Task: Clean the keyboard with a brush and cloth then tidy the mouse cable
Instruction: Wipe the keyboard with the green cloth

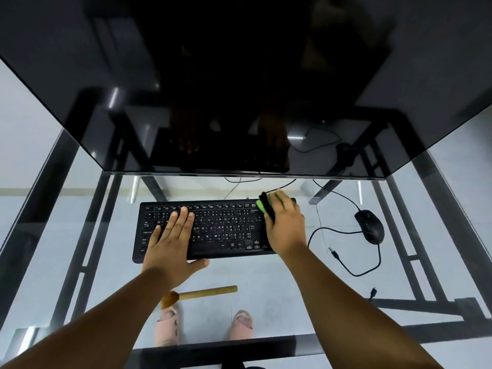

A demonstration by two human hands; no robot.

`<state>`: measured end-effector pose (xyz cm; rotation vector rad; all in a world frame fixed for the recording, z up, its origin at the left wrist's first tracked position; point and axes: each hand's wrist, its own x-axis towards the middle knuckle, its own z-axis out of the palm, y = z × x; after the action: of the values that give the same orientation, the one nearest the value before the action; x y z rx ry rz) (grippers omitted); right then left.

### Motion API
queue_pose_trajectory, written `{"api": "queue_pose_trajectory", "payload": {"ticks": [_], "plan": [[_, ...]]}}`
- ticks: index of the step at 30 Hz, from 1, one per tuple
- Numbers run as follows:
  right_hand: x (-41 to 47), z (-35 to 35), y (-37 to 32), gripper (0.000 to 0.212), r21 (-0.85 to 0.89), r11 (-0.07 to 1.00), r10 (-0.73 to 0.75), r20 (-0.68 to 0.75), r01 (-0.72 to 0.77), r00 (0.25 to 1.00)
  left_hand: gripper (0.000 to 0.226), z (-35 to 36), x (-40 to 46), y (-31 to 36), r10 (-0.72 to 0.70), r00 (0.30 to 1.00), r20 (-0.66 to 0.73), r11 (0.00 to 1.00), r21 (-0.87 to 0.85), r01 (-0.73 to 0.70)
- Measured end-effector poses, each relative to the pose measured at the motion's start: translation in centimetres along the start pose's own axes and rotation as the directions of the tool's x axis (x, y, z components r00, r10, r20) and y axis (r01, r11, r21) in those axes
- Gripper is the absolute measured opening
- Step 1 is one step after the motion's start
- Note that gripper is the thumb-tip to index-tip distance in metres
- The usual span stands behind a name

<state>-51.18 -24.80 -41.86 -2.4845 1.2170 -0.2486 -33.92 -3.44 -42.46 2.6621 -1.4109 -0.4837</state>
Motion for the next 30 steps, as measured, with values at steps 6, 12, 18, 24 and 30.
{"api": "queue_pose_trajectory", "payload": {"ticks": [6,12,18,24,30], "plan": [[-1.8,-0.4,4.0,0.056,0.086,0.984,-0.158,-0.017,0.159,0.987,0.114,-0.1,-0.1,-0.1,-0.023,0.999,-0.023,1.000,-0.015,0.023],[-1.6,0.5,1.1,0.054,0.207,0.976,-0.054,-0.076,0.069,0.996,0.120,-0.4,-0.8,-0.5,-0.095,0.995,-0.041,0.994,-0.049,0.093],[-4.8,1.2,-1.0,0.054,0.197,0.886,-0.449,0.140,0.419,0.883,0.123,-0.5,-1.0,-1.4,-0.126,0.991,-0.048,0.991,-0.054,0.123],[-5.0,1.2,0.1,0.055,0.212,0.952,-0.223,-0.019,0.222,0.975,0.125,-0.7,-1.5,-2.2,-0.163,0.985,-0.049,0.985,-0.070,0.159],[-5.1,3.1,-6.3,0.057,0.161,0.899,-0.430,0.149,0.407,0.891,0.124,-0.8,-1.5,-2.5,-0.150,0.987,-0.052,0.987,-0.066,0.146]]}}
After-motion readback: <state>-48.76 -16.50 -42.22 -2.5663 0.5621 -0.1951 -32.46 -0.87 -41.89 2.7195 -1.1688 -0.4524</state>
